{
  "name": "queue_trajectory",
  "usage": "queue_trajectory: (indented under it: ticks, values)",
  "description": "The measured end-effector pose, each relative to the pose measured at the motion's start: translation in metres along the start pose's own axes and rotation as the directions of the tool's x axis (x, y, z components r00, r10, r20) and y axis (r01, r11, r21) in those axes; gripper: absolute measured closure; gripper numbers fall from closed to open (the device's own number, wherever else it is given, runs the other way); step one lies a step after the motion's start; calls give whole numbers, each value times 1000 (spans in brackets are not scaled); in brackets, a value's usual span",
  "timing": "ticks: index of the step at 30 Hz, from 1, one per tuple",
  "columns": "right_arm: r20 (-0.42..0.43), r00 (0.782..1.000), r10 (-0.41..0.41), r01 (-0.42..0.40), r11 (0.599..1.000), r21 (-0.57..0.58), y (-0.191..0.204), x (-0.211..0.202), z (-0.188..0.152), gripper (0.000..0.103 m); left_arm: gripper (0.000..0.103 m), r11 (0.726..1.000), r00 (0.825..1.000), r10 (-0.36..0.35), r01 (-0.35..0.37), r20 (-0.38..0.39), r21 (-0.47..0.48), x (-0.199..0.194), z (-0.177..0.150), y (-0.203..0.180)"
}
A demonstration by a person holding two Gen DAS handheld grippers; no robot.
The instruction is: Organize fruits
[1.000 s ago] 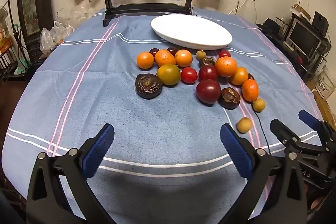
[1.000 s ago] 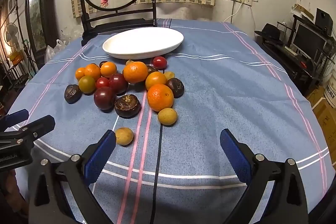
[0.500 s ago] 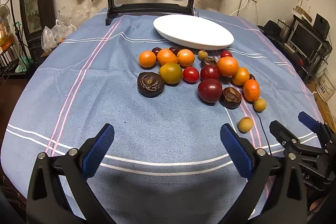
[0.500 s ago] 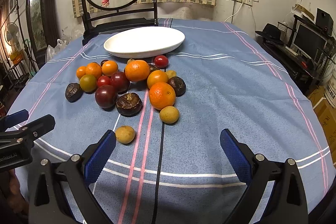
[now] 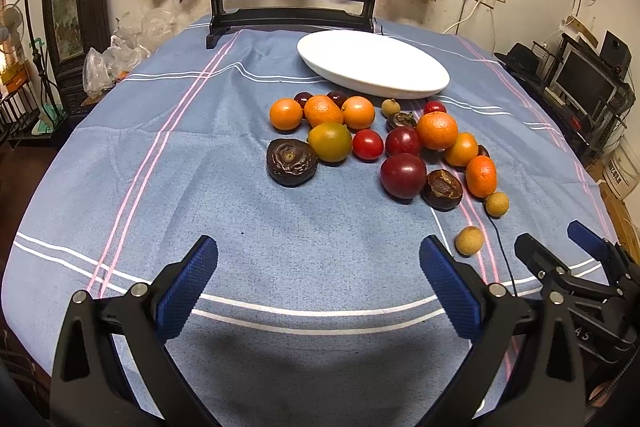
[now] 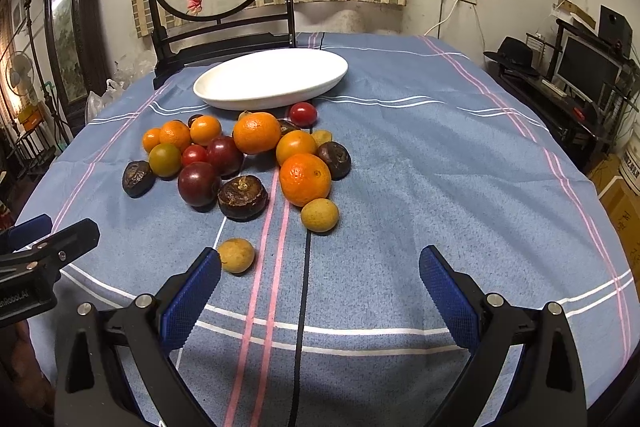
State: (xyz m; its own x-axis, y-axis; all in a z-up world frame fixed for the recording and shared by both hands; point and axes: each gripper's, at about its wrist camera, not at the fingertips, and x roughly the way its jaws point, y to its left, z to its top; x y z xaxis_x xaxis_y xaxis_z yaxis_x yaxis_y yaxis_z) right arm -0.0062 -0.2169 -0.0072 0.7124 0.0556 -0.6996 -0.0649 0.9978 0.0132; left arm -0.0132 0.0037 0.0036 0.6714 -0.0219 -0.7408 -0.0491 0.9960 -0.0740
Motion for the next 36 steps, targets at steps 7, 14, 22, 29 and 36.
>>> queue_trajectory:
  ticks: [7,14,22,29,36]
  values:
    - [3,1000,4,-4,1000,-3,1,-1,-1,4,4,1000,1000,-2,2,3,2,-1,-1,0]
    - [2,1000,6,-5,1000,-4,1,-1,-1,4,4,1000,1000,1,-1,3,3,-1,-1,-1]
    - [4,1000,6,-6,1000,-4,2,-1,-1,4,4,1000,1000,-1,1,3,3,-1,-1,-1]
    - [4,1000,6,-6,1000,-4,2,-1,-1,4,4,1000,1000,-1,1,4,4,-1,-1,-2]
    - [2,1000,7,-7,1000,-3,2,-1,-2,4,4,1000,1000,0,0,4,6,-2,-1,-2]
